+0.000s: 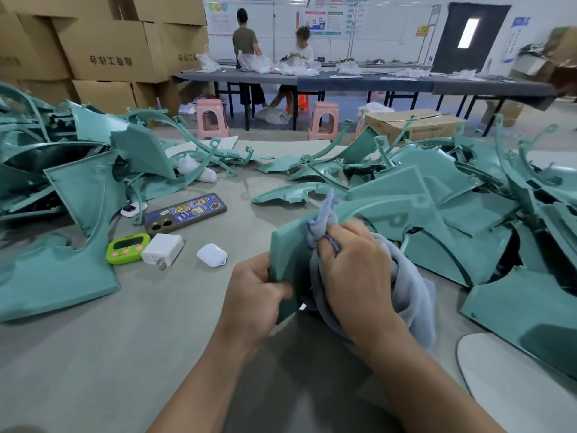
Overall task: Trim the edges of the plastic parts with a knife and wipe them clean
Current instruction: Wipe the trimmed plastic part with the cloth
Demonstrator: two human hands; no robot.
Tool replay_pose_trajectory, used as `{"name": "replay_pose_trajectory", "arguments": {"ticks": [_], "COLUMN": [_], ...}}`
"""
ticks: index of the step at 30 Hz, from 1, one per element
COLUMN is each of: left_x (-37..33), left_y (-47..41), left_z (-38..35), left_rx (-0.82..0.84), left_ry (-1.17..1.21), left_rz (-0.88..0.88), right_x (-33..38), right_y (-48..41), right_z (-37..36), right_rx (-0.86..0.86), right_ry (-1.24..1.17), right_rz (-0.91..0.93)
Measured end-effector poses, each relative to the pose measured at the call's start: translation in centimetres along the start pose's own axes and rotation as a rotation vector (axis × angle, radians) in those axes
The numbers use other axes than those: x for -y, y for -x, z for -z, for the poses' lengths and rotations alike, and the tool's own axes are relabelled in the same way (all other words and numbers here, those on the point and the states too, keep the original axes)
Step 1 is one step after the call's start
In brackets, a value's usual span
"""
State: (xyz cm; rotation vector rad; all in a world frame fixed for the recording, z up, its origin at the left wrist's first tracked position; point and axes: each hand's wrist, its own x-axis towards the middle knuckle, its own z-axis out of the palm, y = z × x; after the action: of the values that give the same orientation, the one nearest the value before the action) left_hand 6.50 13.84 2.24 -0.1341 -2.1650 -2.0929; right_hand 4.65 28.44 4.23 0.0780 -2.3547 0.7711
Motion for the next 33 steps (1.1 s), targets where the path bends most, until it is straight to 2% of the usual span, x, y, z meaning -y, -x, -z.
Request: {"name": "replay_pose_trajectory", "arguments": {"ticks": [3,6,11,13,16,19,27,33], "left_x": [0.0,-0.2,-0.6,-0.8,-0.8,-0.8,-1.2,-1.1], "left_y": [0.2,0.6,0.7,0.7,0.6,0.5,0.4,0.5], "left_z": [0.1,0.4,0.4,0.4,0.6,0.9,1.6,1.9], "left_rx": [0.035,-0.012,-0.091,-0.094,-0.070,-0.058,-0.050,-0.123], "left_ry": [-0.185,-0.405,-0.375,-0.351,-0.356,-0.388,-0.501,-0.486], "left_rz": [-0.125,-0.275,-0.346,-0.390,-0.423,-0.448,-0.556,-0.529], "right_x": [-0.7,-1.2,0.5,0.5,-0.4,-0.9,-1.8,-4.3], "right_y": [-0.3,-0.5,0.6,0.9,0.5,0.2,-0.7,-2.4], "right_z": [0.5,1.0,1.2,0.7,0.6,1.0,0.3,0.6], "right_rx": [-0.011,0.015,0.069,0.036,0.026,-0.022,0.034,-0.039], "right_ry": [-0.034,-0.078,-0.112,-0.120,-0.163,-0.179,-0.444,-0.659], "right_rz": [-0.094,-0.167,0.070,0.082,-0.072,-0.112,-0.307,-0.707]}}
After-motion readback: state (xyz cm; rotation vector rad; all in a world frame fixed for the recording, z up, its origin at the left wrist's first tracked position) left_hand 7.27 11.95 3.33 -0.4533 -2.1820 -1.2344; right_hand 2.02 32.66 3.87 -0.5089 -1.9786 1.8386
